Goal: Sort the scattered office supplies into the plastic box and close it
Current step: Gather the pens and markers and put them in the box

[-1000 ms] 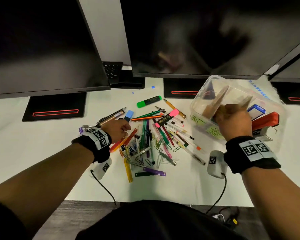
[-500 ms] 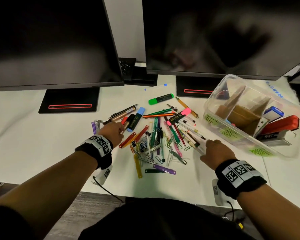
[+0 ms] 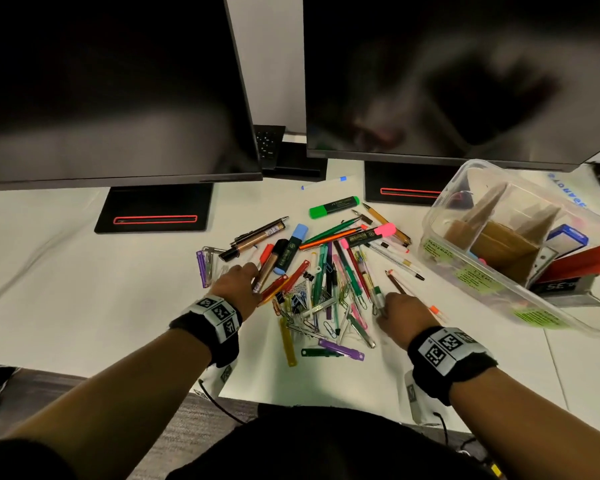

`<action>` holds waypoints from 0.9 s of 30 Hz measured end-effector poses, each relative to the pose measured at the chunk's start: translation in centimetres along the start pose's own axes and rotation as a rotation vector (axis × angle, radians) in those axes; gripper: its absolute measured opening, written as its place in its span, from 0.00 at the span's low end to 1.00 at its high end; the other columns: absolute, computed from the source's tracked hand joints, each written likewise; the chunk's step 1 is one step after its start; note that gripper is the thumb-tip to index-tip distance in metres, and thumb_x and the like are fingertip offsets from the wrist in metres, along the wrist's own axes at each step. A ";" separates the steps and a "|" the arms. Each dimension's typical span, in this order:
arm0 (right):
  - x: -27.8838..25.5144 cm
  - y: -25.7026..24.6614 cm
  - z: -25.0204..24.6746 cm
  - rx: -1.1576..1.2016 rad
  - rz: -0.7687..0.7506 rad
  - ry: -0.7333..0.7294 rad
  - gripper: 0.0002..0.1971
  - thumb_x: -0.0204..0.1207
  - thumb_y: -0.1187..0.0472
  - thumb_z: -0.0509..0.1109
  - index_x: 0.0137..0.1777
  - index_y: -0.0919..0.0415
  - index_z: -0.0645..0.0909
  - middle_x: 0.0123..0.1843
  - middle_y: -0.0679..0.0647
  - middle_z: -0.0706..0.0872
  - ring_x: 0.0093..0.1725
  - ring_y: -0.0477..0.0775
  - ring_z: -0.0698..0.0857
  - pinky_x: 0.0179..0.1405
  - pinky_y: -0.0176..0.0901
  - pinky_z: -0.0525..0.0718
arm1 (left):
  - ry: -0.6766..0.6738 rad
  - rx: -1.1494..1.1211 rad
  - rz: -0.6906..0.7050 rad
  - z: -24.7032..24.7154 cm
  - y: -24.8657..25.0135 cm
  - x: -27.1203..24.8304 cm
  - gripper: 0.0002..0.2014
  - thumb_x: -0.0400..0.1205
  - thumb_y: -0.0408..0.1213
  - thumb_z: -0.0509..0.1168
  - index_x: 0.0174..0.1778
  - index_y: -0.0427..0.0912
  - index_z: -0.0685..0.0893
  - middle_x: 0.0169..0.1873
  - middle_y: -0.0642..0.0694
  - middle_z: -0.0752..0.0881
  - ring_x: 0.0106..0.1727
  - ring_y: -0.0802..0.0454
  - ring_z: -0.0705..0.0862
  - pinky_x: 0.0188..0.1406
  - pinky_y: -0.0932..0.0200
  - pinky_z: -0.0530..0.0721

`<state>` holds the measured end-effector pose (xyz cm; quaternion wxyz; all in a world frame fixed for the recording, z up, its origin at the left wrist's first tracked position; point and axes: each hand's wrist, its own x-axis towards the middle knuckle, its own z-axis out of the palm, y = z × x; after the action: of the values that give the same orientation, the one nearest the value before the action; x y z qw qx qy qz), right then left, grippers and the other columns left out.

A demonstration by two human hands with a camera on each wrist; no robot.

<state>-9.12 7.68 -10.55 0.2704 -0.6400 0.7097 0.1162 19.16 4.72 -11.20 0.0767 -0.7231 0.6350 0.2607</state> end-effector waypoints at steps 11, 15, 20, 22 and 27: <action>1.0 0.4 -1.1 0.052 0.108 -0.080 0.15 0.74 0.59 0.65 0.59 0.63 0.75 0.63 0.62 0.82 0.60 0.61 0.81 0.50 0.41 0.75 | -0.012 0.042 -0.031 0.6 0.8 0.8 0.33 0.75 0.37 0.67 0.75 0.46 0.59 0.64 0.39 0.77 0.64 0.41 0.78 0.62 0.48 0.80; 1.6 0.7 -1.8 0.158 0.125 -0.067 0.06 0.73 0.62 0.64 0.37 0.57 0.69 0.53 0.62 0.84 0.46 0.57 0.79 0.44 0.42 0.77 | 0.009 0.101 -0.044 0.5 1.1 1.2 0.36 0.75 0.32 0.64 0.78 0.45 0.56 0.68 0.38 0.71 0.69 0.41 0.72 0.70 0.46 0.76; 3.1 -0.5 -3.3 0.163 0.095 0.032 0.09 0.76 0.57 0.62 0.38 0.62 0.72 0.47 0.64 0.85 0.47 0.62 0.84 0.39 0.40 0.75 | -0.011 0.121 -0.031 0.4 1.9 2.3 0.32 0.75 0.31 0.65 0.74 0.41 0.61 0.66 0.37 0.73 0.67 0.41 0.76 0.66 0.50 0.78; 4.0 -1.2 -4.3 0.155 0.069 0.095 0.11 0.79 0.58 0.59 0.39 0.66 0.73 0.46 0.67 0.82 0.46 0.64 0.81 0.39 0.42 0.74 | -0.027 0.098 -0.042 0.3 2.2 2.7 0.28 0.75 0.33 0.66 0.70 0.41 0.65 0.64 0.37 0.75 0.64 0.41 0.78 0.63 0.51 0.79; 6.8 -3.0 -5.9 -0.034 -0.036 0.225 0.15 0.80 0.68 0.55 0.63 0.71 0.75 0.65 0.66 0.78 0.62 0.66 0.79 0.63 0.51 0.77 | -0.047 0.068 -0.078 0.2 2.7 3.4 0.27 0.77 0.40 0.68 0.70 0.41 0.65 0.64 0.38 0.76 0.63 0.41 0.80 0.62 0.50 0.79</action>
<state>-7.86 -1.53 -8.73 0.1803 -0.6662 0.7218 0.0508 16.69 1.37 -12.40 0.1262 -0.7381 0.6127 0.2528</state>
